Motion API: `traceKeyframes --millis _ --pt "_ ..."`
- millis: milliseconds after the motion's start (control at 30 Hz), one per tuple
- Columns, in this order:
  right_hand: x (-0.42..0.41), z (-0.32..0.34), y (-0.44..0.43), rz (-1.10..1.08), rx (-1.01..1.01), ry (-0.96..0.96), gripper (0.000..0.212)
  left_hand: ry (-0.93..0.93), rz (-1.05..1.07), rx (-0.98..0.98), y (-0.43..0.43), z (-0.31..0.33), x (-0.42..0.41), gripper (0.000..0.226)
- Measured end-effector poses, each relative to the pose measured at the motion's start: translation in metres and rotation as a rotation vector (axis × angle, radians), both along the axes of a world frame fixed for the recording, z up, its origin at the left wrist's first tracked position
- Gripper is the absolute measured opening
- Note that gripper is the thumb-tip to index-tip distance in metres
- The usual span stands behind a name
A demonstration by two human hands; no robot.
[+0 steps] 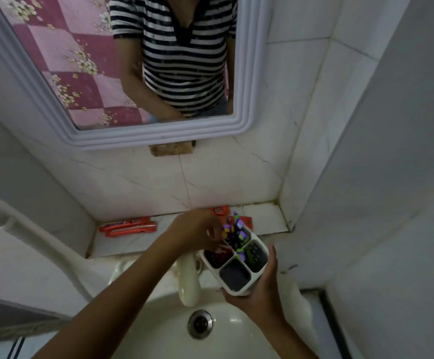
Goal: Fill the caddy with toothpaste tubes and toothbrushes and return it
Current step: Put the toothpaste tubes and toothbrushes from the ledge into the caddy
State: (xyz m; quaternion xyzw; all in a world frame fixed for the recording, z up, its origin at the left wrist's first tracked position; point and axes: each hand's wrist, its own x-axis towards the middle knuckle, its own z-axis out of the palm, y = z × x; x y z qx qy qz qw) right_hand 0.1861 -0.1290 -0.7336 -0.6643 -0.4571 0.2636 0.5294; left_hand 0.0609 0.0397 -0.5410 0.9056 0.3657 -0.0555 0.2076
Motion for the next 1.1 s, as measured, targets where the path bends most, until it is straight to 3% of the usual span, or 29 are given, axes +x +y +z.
traceKeyframes --millis 100,167,233,300,533,700,800,867,967,1100 --pt "0.001 0.001 0.000 0.013 0.003 0.020 0.156 0.067 0.013 -0.300 0.025 0.003 -0.009 0.024" --pt "0.001 0.002 -0.001 0.009 0.010 0.009 0.154 -0.008 0.085 -0.405 0.048 -0.002 -0.013 0.024" --pt "0.000 0.004 -0.002 0.001 0.014 0.005 0.153 -0.100 0.185 -0.273 0.071 -0.022 -0.014 0.025" --pt "0.000 0.004 -0.002 0.001 0.010 0.002 0.153 -0.025 0.174 -0.101 0.085 -0.051 -0.012 0.030" --pt "0.002 0.002 -0.002 0.025 -0.011 0.013 0.151 0.212 -0.217 0.245 0.100 -0.102 0.010 0.062" --pt "0.001 -0.001 -0.002 0.030 -0.025 0.003 0.153 0.311 -0.288 0.187 0.104 -0.100 0.025 0.068" --pt "0.002 -0.001 -0.002 0.023 -0.031 0.003 0.156 0.190 -0.173 0.126 0.101 -0.083 0.022 0.053" --pt "0.002 -0.001 -0.003 0.029 -0.021 0.003 0.157 0.006 -0.003 0.060 0.097 -0.064 0.011 0.044" --pt "0.004 -0.001 -0.002 0.029 -0.019 -0.015 0.157 -0.301 0.261 -0.198 0.077 -0.028 -0.006 0.045" --pt "0.003 0.001 -0.002 0.023 -0.020 -0.026 0.158 -0.520 0.247 -0.367 0.039 0.018 -0.007 0.045"
